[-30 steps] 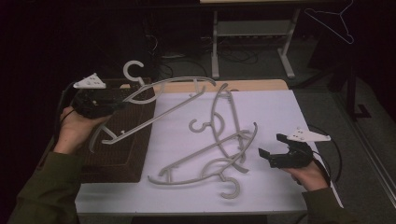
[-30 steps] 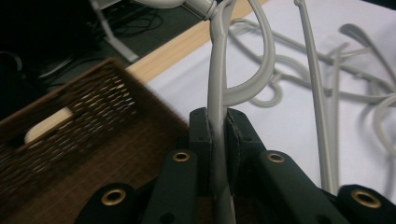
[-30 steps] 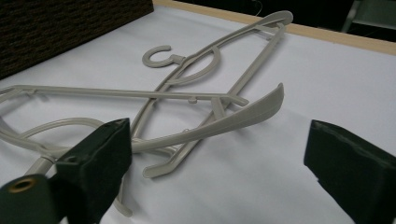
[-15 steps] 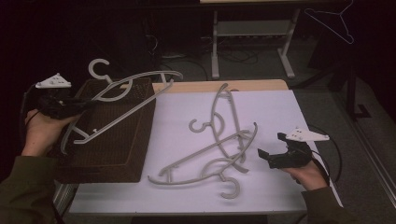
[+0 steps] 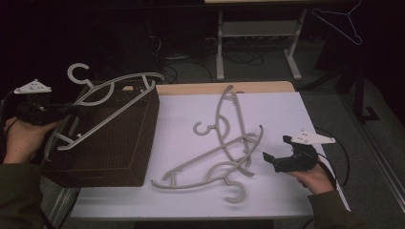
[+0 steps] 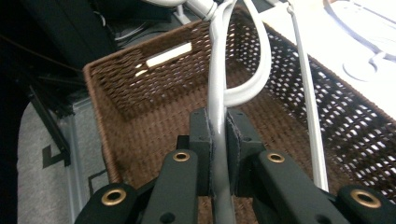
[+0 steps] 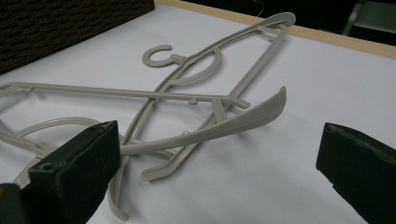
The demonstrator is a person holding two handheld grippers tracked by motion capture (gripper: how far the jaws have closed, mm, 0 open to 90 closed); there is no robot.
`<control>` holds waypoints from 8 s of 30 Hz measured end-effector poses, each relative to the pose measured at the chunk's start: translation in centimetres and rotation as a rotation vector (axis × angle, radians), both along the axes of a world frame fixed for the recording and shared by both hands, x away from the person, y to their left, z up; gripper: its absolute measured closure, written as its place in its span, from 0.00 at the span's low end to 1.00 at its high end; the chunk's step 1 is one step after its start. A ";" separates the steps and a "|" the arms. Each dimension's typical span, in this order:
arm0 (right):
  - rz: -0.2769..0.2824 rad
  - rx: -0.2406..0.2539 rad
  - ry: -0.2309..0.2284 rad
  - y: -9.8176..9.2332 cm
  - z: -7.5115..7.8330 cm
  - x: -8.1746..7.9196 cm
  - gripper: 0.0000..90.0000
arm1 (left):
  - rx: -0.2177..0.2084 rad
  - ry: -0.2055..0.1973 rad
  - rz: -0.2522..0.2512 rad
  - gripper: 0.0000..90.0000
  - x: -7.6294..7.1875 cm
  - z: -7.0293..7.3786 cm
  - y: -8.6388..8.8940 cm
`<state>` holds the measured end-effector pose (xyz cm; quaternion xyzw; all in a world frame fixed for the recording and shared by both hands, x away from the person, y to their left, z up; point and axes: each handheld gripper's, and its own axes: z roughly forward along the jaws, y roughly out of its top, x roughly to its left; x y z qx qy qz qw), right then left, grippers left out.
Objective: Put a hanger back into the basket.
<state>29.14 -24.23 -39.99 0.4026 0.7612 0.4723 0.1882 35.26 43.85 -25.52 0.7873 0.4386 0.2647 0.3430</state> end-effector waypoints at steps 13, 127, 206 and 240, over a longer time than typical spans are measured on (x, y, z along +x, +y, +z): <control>0.004 -0.002 -0.007 0.0 0.0 0.0 0.00 | 0.008 0.026 0.084 0.91 -0.3 -1.4 3.1; 0.059 -0.004 0.002 1.6 0.8 0.9 0.00 | -0.260 0.052 -0.429 0.24 1.0 -4.6 -19.2; -0.023 -0.213 0.264 7.4 -2.1 6.1 0.99 | -0.016 0.347 -0.531 1.00 -2.2 -18.2 -29.2; 0.097 -0.142 0.277 9.0 -0.8 2.1 0.64 | -0.047 0.247 -0.490 0.71 -0.6 -17.1 -28.8</control>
